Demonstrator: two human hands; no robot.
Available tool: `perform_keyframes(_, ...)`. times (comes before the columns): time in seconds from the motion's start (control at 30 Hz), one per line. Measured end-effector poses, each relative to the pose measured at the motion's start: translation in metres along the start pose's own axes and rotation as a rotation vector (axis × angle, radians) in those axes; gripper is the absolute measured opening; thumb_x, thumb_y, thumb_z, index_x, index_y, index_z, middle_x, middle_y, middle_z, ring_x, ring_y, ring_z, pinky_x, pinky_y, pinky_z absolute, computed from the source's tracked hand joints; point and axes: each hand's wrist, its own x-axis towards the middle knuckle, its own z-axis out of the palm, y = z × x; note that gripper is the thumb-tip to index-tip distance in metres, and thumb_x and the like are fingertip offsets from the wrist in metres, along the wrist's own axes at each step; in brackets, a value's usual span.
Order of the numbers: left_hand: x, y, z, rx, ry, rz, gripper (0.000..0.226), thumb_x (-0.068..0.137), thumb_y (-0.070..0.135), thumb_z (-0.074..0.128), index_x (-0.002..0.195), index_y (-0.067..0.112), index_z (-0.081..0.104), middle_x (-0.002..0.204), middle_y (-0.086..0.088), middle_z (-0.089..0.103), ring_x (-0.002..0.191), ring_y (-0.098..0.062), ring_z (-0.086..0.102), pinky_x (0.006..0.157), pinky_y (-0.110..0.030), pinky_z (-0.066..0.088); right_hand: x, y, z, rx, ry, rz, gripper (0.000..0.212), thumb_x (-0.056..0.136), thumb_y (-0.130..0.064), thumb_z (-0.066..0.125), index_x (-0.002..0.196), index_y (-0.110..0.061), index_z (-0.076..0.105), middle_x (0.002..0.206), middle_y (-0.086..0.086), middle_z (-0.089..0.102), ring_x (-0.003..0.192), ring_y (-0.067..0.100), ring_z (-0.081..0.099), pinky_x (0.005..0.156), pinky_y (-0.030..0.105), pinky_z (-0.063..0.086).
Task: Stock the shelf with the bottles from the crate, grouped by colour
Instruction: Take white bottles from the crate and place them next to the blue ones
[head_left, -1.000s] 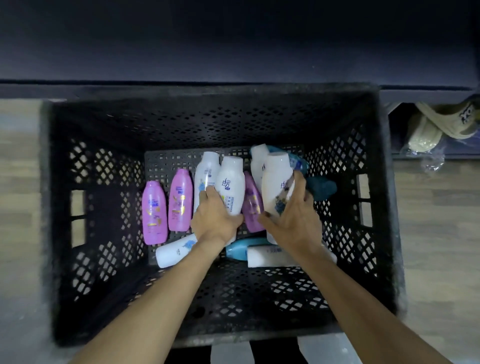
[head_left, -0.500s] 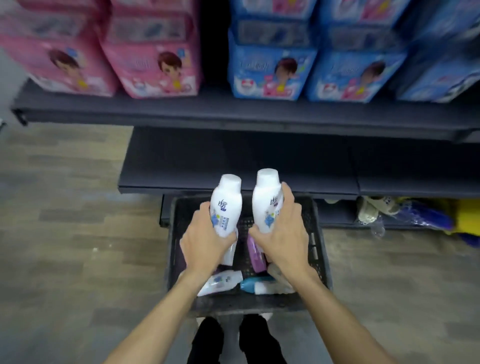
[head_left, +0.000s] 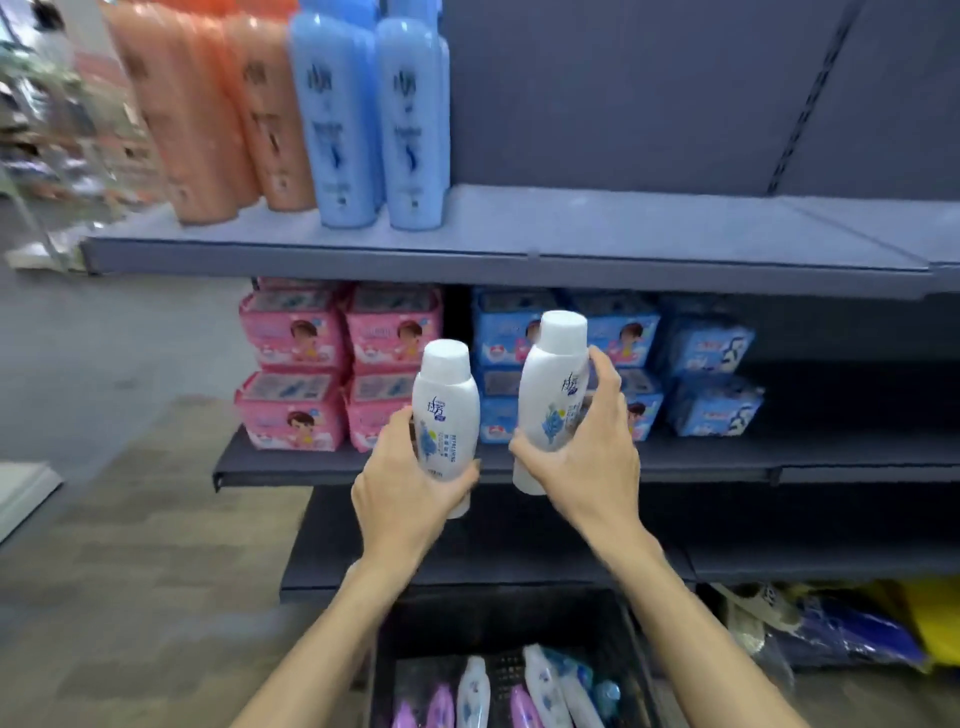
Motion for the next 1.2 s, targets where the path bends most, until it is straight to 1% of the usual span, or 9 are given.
perform_keyframes(0.17, 0.052, 0.057, -0.043, -0.037, 0.177, 0.161, 0.068, 0.058, 0.054, 0.083, 0.112, 0.027, 0.053, 0.101, 0.011, 0.066, 0.089, -0.016, 0.065, 0.069, -0.031, 0.048, 0.049, -0.065, -0.039, 0.058, 0.138, -0.136, 0.102, 0.064, -0.046, 0.079, 0.144, -0.044, 0.016, 0.116, -0.002, 0.051, 0.092, 0.021, 0.06, 0.076, 0.046, 0.054)
perform_keyframes(0.27, 0.081, 0.091, -0.06, -0.069, 0.251, 0.242, 0.065, 0.059, 0.055, 0.082, 0.11, 0.027, 0.054, 0.1, 0.012, 0.066, 0.088, -0.013, 0.063, 0.068, -0.028, 0.046, 0.079, -0.09, -0.06, 0.057, 0.203, -0.21, 0.101, 0.064, -0.044, 0.078, 0.144, -0.043, 0.017, 0.114, -0.001, 0.051, 0.088, 0.021, 0.06, 0.074, 0.043, 0.055)
perform_keyframes(0.37, 0.107, 0.122, -0.069, -0.096, 0.3, 0.268, 0.065, 0.06, 0.053, 0.083, 0.111, 0.026, 0.054, 0.099, 0.01, 0.067, 0.087, -0.015, 0.064, 0.068, -0.03, 0.048, 0.11, -0.105, -0.078, 0.05, 0.243, -0.245, 0.1, 0.064, -0.042, 0.078, 0.144, -0.042, 0.018, 0.117, -0.001, 0.051, 0.089, 0.02, 0.058, 0.072, 0.037, 0.052)
perform_keyframes(0.5, 0.14, 0.151, -0.06, -0.148, 0.237, 0.22, 0.064, 0.058, 0.048, 0.084, 0.11, 0.026, 0.052, 0.101, 0.008, 0.067, 0.092, -0.02, 0.064, 0.072, -0.033, 0.05, 0.151, -0.107, -0.086, 0.018, 0.223, -0.218, 0.098, 0.065, -0.042, 0.077, 0.143, -0.038, 0.018, 0.116, 0.0, 0.048, 0.091, 0.021, 0.052, 0.075, 0.037, 0.049)
perform_keyframes(0.6, 0.161, 0.162, -0.04, -0.169, 0.164, 0.165, 0.062, 0.06, 0.041, 0.084, 0.108, 0.023, 0.049, 0.101, 0.008, 0.062, 0.093, -0.018, 0.059, 0.07, -0.03, 0.043, 0.177, -0.097, -0.079, -0.043, 0.17, -0.166, 0.095, 0.067, -0.041, 0.076, 0.142, -0.031, 0.019, 0.115, 0.002, 0.044, 0.093, 0.027, 0.055, 0.074, 0.036, 0.046)
perform_keyframes(0.7, 0.182, 0.169, -0.02, -0.143, 0.144, 0.139, 0.059, 0.063, 0.039, 0.082, 0.103, 0.02, 0.043, 0.099, 0.005, 0.058, 0.092, -0.021, 0.057, 0.068, -0.029, 0.038, 0.199, -0.084, -0.071, -0.087, 0.152, -0.121, 0.08, 0.069, -0.043, 0.076, 0.129, -0.021, 0.027, 0.111, 0.001, 0.041, 0.094, 0.029, 0.055, 0.072, 0.034, 0.043)
perform_keyframes(0.8, 0.206, 0.173, 0.001, -0.071, 0.142, 0.131, 0.059, 0.067, 0.039, 0.08, 0.102, 0.017, 0.038, 0.104, 0.0, 0.054, 0.095, -0.027, 0.057, 0.071, -0.034, 0.043, 0.222, -0.077, -0.062, -0.097, 0.108, -0.112, 0.069, 0.068, -0.045, 0.077, 0.113, -0.017, 0.032, 0.109, 0.002, 0.042, 0.092, 0.029, 0.056, 0.072, 0.034, 0.044)
perform_keyframes(0.97, 0.244, 0.177, 0.035, 0.026, 0.134, 0.07, 0.06, 0.076, 0.037, 0.077, 0.113, 0.012, 0.038, 0.119, -0.007, 0.049, 0.109, -0.033, 0.055, 0.081, -0.046, 0.047, 0.262, -0.07, -0.043, -0.124, 0.072, -0.09, 0.067, 0.067, -0.043, 0.078, 0.107, -0.014, 0.033, 0.108, 0.002, 0.039, 0.096, 0.03, 0.054, 0.073, 0.034, 0.042)
perform_keyframes(1.2, 0.302, 0.18, 0.082, 0.09, 0.144, -0.009, 0.068, 0.084, 0.028, 0.074, 0.131, 0.002, 0.033, 0.131, -0.014, 0.043, 0.119, -0.036, 0.05, 0.087, -0.045, 0.047, 0.314, -0.059, -0.014, -0.115, 0.061, -0.064, 0.068, 0.068, -0.04, 0.079, 0.109, -0.009, 0.034, 0.113, 0.006, 0.04, 0.104, 0.035, 0.052, 0.077, 0.039, 0.047)
